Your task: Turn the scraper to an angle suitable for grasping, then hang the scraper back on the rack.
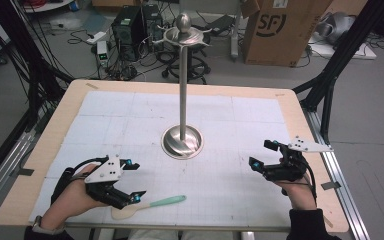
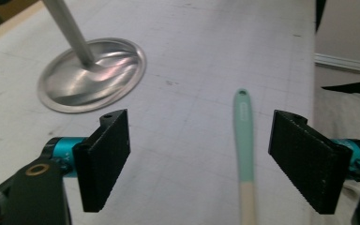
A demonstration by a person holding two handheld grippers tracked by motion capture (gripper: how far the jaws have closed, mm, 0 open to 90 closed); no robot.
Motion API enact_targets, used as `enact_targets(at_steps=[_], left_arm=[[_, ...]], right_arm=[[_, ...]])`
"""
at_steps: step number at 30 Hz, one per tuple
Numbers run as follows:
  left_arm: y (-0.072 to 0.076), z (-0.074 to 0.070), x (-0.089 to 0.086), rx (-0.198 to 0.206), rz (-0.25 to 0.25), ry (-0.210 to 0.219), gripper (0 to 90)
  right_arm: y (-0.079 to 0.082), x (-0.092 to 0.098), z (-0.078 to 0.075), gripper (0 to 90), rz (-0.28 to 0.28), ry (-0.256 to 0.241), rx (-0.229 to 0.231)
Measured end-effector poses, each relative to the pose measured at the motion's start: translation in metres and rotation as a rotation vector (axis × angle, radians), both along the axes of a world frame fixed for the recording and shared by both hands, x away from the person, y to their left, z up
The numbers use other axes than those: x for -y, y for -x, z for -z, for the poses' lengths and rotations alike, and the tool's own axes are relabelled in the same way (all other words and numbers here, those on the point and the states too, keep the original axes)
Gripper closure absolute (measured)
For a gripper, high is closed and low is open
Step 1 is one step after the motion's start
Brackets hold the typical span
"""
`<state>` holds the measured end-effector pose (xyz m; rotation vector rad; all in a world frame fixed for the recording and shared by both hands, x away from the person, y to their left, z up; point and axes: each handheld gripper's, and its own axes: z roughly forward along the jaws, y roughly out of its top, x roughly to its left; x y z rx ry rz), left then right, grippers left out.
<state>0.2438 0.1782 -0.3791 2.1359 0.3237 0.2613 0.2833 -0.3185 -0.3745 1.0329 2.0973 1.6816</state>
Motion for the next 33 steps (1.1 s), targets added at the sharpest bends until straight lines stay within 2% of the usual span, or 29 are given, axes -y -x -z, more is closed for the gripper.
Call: enact_targets(at_steps=[3,6,10,12,14,18,22,27,31,33], left_arm=[[0.000,0.002,0.002,-0.053,0.053,-0.021,21.6],[-0.004,0.002,0.004,-0.119,0.070,-0.059,21.7],[-0.007,0.001,0.008,-0.130,0.080,-0.109,21.7],[-0.010,0.000,0.010,-0.149,0.078,-0.161,22.3],[-0.012,0.001,0.013,-0.159,0.070,-0.188,24.7],[-0.012,0.002,0.020,-0.180,0.104,-0.248,25.2],[-0.013,0.004,0.027,-0.182,0.133,-0.328,32.8],[-0.018,0.007,0.036,-0.234,0.137,-0.417,44.0],[-0.016,0.010,0.043,-0.233,0.144,-0.508,49.4],[-0.015,0.011,0.046,-0.240,0.152,-0.520,53.3]], right_arm=[[0.001,0.001,0.000,1.1,0.005,-0.006,-0.005],[0.001,0.002,0.000,1.1,0.004,-0.010,-0.007],[0.001,0.003,-0.001,1.1,0.004,-0.018,-0.005],[0.003,0.003,-0.001,1.1,0.001,-0.017,-0.005],[0.003,0.003,0.000,1.2,0.000,-0.014,-0.007],[0.004,0.005,-0.001,1.2,0.002,-0.023,-0.006],[0.003,0.005,-0.001,1.2,0.004,-0.023,-0.012],[0.003,0.003,0.000,1.2,-0.008,-0.017,-0.020],[0.003,0.005,0.000,1.1,0.001,-0.023,-0.015],[0.004,0.006,0.000,1.2,0.002,-0.024,-0.017]])
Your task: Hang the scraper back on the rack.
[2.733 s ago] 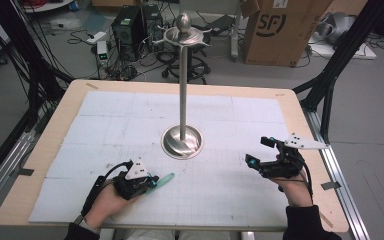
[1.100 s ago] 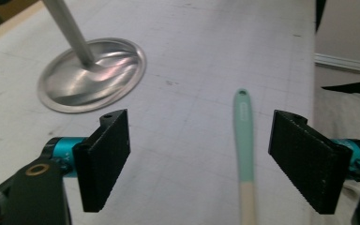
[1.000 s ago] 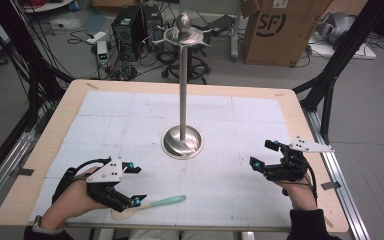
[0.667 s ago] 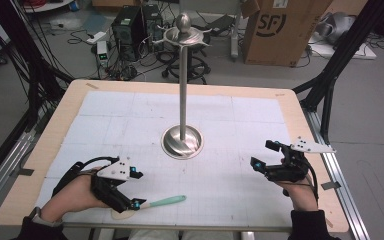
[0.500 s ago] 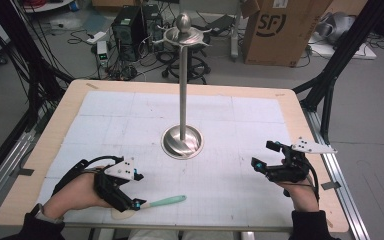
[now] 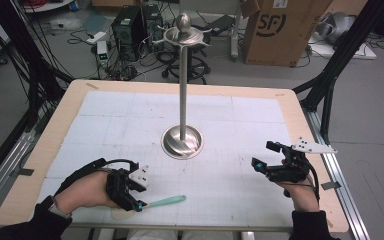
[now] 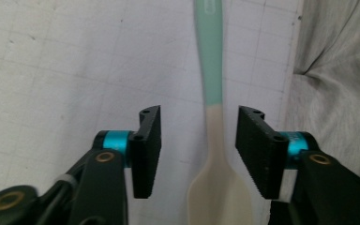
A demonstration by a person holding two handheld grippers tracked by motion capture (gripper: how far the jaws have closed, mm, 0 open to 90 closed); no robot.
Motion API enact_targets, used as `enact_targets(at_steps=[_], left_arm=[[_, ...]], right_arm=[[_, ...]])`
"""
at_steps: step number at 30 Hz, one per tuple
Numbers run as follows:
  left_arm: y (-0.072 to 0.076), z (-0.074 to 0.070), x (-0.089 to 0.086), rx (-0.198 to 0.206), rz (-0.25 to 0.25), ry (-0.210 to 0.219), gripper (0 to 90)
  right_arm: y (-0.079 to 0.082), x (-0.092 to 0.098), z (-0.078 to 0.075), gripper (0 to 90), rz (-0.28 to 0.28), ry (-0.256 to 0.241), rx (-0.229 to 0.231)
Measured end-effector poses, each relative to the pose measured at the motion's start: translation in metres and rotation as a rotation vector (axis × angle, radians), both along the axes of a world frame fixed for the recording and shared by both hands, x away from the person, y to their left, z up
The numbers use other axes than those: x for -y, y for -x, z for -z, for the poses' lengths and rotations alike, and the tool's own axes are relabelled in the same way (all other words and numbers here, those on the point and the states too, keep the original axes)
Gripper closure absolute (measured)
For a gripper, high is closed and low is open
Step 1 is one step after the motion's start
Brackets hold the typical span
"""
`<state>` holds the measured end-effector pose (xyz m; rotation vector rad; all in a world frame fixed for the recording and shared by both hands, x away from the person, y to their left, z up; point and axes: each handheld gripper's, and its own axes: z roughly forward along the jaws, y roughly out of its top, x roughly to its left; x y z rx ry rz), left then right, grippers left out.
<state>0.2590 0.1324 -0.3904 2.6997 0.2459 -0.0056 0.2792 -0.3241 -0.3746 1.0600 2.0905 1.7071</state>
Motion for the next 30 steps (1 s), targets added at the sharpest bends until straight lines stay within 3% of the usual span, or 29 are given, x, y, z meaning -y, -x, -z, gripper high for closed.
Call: enact_targets(at_steps=[4,8,16,20,25,30], left_arm=[[0.005,0.003,0.006,0.003,0.023,-0.035,59.8],[0.005,0.006,0.012,-0.029,0.004,-0.084,67.7],[0.008,0.014,0.022,-0.047,0.004,-0.160,74.1],[0.009,0.015,0.026,-0.044,-0.010,-0.209,74.3],[0.014,0.016,0.035,-0.007,-0.016,-0.267,75.7],[0.014,0.016,0.036,-0.007,-0.022,-0.273,80.1]], right_arm=[[0.000,0.001,0.000,1.2,0.003,-0.001,0.001],[0.000,0.000,0.000,1.2,-0.001,0.001,0.000],[-0.001,0.001,0.000,1.1,-0.003,-0.001,0.001],[-0.001,0.002,0.000,1.1,0.001,-0.003,0.001],[-0.001,0.000,0.000,1.1,-0.004,0.004,-0.002],[-0.001,-0.003,0.001,1.1,-0.014,0.010,-0.004]])
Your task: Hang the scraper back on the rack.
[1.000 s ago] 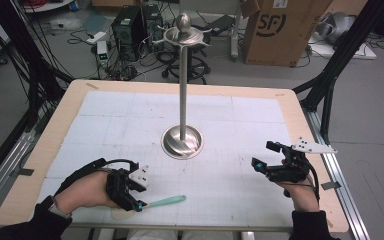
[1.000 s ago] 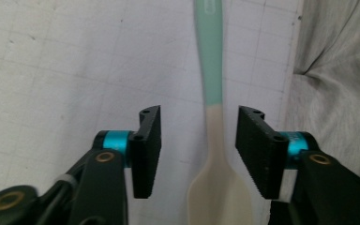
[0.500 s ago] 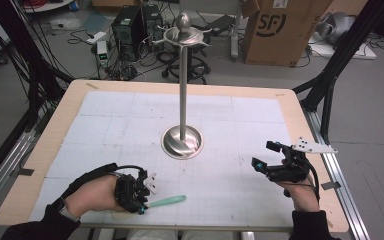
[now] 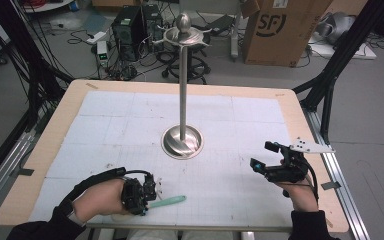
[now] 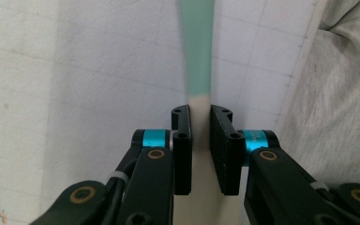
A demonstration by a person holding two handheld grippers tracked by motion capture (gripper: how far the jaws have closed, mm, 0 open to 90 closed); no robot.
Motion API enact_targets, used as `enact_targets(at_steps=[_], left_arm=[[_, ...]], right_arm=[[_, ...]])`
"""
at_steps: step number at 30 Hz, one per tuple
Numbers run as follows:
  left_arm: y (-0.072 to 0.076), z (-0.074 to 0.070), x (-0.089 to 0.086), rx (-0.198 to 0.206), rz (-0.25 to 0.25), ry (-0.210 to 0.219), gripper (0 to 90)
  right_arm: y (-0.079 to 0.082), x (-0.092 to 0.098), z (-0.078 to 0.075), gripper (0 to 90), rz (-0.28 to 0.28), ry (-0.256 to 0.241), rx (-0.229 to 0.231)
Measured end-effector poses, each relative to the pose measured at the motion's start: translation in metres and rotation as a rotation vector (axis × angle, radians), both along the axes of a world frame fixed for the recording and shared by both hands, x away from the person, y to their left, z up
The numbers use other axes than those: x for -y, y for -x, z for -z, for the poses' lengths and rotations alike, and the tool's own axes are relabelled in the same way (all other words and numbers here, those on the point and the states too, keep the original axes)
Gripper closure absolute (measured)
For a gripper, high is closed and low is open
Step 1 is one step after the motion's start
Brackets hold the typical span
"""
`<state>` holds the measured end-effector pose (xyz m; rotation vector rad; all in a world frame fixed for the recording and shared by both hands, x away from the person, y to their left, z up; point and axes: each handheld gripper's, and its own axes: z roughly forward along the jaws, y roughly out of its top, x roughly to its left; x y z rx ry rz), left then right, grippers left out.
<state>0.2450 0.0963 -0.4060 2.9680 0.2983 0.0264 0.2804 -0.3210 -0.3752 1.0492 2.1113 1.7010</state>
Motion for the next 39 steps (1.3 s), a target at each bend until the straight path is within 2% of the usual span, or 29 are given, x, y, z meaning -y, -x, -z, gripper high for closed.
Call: enact_targets(at_steps=[7,12,17,18,19,21,25,32,33,35,37,39], left_arm=[[-0.002,-0.001,-0.008,-0.007,-0.008,0.061,80.6],[-0.007,-0.011,-0.018,0.000,-0.046,0.158,80.6],[-0.010,-0.024,-0.032,0.030,-0.092,0.261,80.6],[-0.011,-0.025,-0.034,0.038,-0.099,0.270,80.6],[-0.012,-0.026,-0.037,0.062,-0.119,0.273,80.6],[-0.014,-0.027,-0.043,0.075,-0.144,0.301,80.6],[-0.021,-0.034,-0.057,0.096,-0.192,0.406,80.6],[-0.035,-0.048,-0.086,0.118,-0.289,0.658,80.6],[-0.036,-0.050,-0.089,0.120,-0.299,0.686,80.6],[-0.038,-0.054,-0.095,0.151,-0.317,0.737,80.6],[-0.040,-0.057,-0.100,0.188,-0.333,0.774,80.5],[-0.044,-0.060,-0.104,0.199,-0.342,0.806,80.5]], right_arm=[[0.000,0.001,0.000,1.1,0.004,-0.003,-0.001],[-0.001,0.003,0.000,1.1,0.008,-0.006,-0.001],[0.000,0.002,0.000,1.1,0.009,-0.006,-0.002],[0.000,0.002,0.000,1.2,0.006,-0.005,0.003],[0.000,0.002,0.000,1.1,0.006,-0.005,-0.002],[0.000,0.001,0.000,1.2,0.006,-0.003,-0.001],[0.000,0.002,0.000,1.2,0.006,-0.004,0.003],[-0.001,0.003,0.000,1.1,0.011,-0.005,0.001],[-0.001,0.003,0.000,1.1,0.011,-0.005,0.001],[0.000,0.002,0.000,1.2,0.011,-0.005,-0.003],[0.000,0.002,0.000,1.2,0.012,-0.004,-0.002],[0.000,0.002,0.000,1.1,0.011,-0.004,-0.002]])
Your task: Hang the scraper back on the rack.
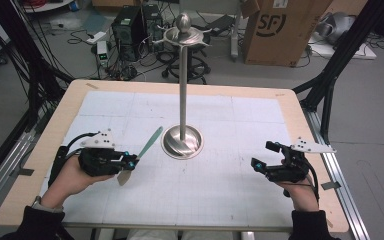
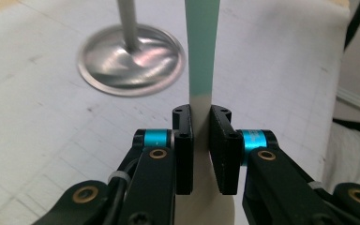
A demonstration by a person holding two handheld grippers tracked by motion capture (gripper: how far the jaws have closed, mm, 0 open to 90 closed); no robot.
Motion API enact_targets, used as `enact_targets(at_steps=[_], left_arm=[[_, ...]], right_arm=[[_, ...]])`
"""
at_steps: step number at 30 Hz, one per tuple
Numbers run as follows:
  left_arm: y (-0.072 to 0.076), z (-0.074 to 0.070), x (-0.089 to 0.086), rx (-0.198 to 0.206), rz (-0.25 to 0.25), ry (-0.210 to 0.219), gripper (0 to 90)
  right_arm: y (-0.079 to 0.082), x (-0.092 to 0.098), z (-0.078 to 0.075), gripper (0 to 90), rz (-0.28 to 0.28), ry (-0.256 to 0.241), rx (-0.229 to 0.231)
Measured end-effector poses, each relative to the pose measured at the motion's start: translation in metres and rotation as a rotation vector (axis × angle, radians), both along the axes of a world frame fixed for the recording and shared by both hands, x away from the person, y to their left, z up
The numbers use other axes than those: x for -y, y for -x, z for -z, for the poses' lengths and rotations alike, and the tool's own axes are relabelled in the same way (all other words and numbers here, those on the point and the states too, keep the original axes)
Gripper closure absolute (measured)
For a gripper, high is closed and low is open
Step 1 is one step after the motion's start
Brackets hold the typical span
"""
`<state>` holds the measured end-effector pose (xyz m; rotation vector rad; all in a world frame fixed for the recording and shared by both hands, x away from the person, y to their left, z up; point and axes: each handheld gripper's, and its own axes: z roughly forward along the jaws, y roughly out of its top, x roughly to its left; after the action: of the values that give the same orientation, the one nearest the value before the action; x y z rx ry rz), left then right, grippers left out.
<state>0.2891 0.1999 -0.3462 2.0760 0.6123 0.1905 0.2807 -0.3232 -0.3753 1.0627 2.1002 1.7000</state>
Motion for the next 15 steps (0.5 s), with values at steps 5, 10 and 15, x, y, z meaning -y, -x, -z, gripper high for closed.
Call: enact_targets(at_steps=[5,10,15], left_arm=[[-0.014,-0.010,-0.006,0.007,0.014,0.109,80.5],[-0.026,-0.027,-0.007,0.019,0.019,0.152,80.5],[-0.037,-0.045,-0.007,0.050,0.024,0.181,80.5]], right_arm=[[-0.001,0.000,0.000,1.1,-0.002,0.000,0.005],[-0.001,0.001,0.000,1.1,-0.002,-0.006,0.003],[-0.001,0.002,0.000,1.1,0.000,-0.006,0.002]])
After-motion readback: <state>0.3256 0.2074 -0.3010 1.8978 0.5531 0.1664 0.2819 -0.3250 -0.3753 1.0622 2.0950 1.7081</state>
